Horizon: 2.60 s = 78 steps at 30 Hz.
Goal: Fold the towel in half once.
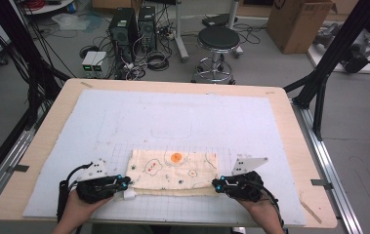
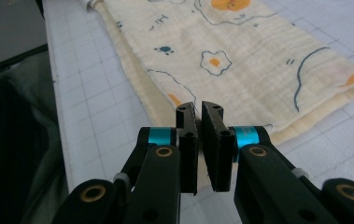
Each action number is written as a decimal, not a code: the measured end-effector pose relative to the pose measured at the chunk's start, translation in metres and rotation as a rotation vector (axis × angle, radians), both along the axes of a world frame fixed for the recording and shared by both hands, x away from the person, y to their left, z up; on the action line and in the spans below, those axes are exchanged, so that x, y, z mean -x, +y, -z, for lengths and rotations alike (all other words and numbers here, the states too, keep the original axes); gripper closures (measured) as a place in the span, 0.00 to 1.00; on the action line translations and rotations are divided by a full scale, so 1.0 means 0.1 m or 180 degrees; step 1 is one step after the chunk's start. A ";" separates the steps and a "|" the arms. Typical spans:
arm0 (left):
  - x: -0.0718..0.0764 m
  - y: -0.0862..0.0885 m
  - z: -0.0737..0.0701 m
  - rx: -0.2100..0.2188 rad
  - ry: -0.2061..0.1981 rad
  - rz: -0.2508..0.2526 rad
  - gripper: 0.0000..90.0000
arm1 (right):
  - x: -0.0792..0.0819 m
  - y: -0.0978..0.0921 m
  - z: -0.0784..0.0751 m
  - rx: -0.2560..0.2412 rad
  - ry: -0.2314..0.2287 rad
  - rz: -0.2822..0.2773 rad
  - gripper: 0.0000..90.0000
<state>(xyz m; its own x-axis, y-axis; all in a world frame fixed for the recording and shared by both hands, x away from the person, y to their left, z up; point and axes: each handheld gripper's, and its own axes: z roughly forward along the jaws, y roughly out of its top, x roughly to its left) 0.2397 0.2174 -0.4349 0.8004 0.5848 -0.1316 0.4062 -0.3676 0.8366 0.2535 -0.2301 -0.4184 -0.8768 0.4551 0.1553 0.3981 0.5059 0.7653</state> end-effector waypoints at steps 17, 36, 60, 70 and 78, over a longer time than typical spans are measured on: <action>0.06 0.01 0.00 -0.0008 0.0051 0.0148 0.81 | 0.06 0.00 0.11 0.0051 0.0312 -0.0148 0.78; -0.08 -0.11 -0.10 0.0087 -0.0088 0.0112 0.66 | -0.15 0.03 -0.06 -0.0267 0.0154 0.0057 0.53; -0.71 -0.47 -0.22 0.0195 -0.0056 -0.0160 0.92 | -0.72 0.56 -0.15 -0.0109 -0.0031 0.0057 0.91; -0.97 -0.77 -0.13 -0.0052 -0.0024 -0.0156 0.96 | -1.01 0.83 -0.02 -0.0086 0.0108 0.0075 0.99; -1.12 -0.75 0.07 -0.0416 0.0166 -0.0302 0.96 | -1.15 0.96 0.21 0.0266 0.0244 0.0147 0.99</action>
